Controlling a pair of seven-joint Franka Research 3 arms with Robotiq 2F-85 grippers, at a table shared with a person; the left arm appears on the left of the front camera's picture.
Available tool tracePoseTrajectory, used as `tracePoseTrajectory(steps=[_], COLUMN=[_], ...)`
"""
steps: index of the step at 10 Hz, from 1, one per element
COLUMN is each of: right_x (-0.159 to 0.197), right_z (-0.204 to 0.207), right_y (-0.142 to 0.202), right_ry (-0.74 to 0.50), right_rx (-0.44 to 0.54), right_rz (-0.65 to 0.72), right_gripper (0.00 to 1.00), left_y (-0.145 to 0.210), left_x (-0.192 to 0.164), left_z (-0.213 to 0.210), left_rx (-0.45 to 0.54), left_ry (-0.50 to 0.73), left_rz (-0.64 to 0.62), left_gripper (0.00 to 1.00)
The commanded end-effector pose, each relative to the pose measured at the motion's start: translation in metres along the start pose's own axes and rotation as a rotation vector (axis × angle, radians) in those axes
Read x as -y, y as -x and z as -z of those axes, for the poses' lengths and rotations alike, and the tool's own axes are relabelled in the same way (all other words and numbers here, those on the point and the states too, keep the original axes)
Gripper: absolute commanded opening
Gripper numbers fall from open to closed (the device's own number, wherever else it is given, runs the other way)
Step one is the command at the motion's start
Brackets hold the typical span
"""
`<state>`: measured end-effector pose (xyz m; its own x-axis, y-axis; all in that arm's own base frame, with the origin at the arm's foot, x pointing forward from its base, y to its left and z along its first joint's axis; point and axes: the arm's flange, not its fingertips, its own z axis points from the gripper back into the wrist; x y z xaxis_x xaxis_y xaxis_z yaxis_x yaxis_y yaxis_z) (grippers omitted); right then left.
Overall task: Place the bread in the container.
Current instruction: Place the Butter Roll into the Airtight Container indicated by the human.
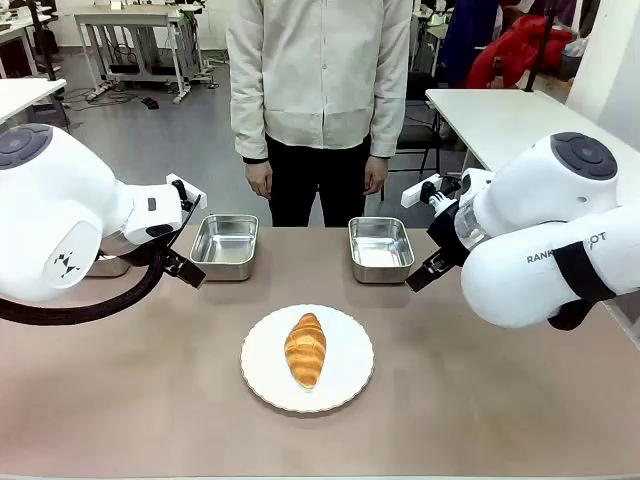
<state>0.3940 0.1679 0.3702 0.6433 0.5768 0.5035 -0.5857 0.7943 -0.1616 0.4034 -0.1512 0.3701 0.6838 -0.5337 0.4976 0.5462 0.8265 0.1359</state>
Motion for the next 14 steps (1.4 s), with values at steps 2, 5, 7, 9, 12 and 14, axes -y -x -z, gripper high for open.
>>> tracePoseTrajectory(steps=[2,5,7,9,12,14], right_x=[0.0,0.0,0.0,0.0,0.053,0.111], right_z=[0.0,0.0,0.0,0.001,-0.061,-0.091], right_y=[0.0,0.0,0.0,0.0,-0.035,-0.048], right_ry=[0.0,0.0,0.0,0.0,-0.021,-0.16], right_rx=[0.0,0.0,0.0,-0.002,0.065,0.061], right_rz=[0.0,0.0,0.0,-0.001,0.036,0.029], right_gripper=[1.0,1.0,1.0,1.0,1.0,1.0], left_y=[0.0,0.0,0.0,0.0,-0.014,-0.025], left_x=[0.0,0.0,0.0,0.0,-0.034,-0.091], left_z=[0.0,0.0,0.0,0.0,-0.045,-0.096], left_rx=[0.0,0.0,0.0,0.0,0.032,0.038], left_ry=[0.0,0.0,0.0,0.0,0.001,0.085], left_rz=[0.0,0.0,0.0,0.0,-0.05,-0.063], left_gripper=[1.0,1.0,1.0,1.0,1.0,1.0])
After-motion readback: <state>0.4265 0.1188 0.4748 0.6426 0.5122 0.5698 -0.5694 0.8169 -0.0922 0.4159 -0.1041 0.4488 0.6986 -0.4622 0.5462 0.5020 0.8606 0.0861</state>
